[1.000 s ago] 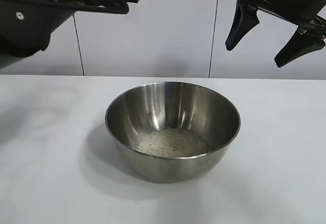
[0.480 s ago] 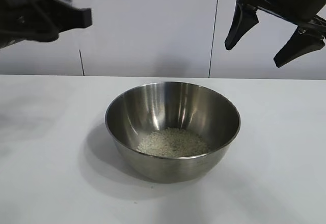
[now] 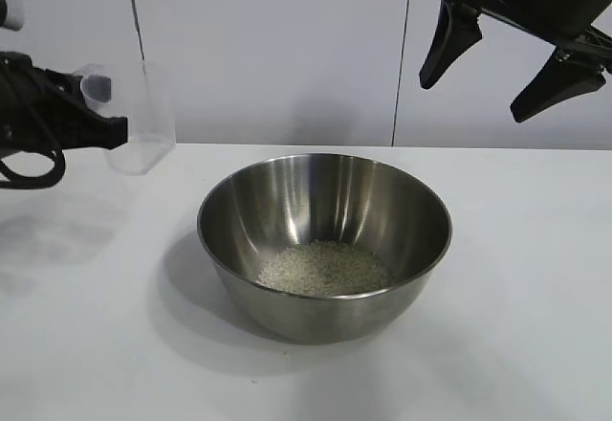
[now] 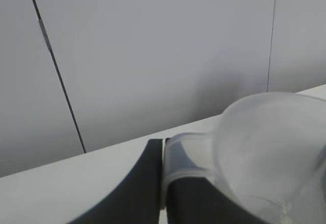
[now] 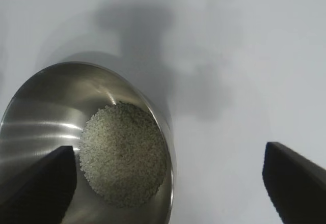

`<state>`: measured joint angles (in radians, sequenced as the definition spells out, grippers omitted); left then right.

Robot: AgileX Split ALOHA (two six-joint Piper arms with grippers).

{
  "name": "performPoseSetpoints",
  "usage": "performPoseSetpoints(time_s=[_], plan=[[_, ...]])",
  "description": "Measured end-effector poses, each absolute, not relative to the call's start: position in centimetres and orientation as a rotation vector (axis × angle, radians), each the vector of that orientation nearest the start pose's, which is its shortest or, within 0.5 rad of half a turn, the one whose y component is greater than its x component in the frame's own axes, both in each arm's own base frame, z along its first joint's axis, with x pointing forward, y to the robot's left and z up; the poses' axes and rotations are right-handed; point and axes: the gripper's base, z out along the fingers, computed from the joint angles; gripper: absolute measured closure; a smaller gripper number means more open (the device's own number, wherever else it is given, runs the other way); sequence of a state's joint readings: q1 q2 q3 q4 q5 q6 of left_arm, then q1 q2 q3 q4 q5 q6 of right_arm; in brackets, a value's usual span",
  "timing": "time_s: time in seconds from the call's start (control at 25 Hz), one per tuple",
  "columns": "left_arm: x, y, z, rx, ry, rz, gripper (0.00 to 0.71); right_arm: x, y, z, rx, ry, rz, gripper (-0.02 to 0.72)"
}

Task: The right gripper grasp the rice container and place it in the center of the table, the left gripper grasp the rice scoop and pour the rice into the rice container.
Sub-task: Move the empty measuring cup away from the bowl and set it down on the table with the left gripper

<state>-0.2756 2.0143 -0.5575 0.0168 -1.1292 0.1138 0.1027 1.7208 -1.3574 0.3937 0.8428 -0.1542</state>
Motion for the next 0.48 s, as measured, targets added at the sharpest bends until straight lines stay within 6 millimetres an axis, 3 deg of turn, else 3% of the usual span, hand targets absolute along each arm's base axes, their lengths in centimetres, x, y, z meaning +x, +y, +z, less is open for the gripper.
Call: performPoseSetpoints(time_s=[0.48], plan=[[31.4, -8.5, 7.3, 0.317, 1.834, -0.089, 0.707, 36.4, 6.4, 27.2, -0.077, 2.649, 0.463, 0.021]])
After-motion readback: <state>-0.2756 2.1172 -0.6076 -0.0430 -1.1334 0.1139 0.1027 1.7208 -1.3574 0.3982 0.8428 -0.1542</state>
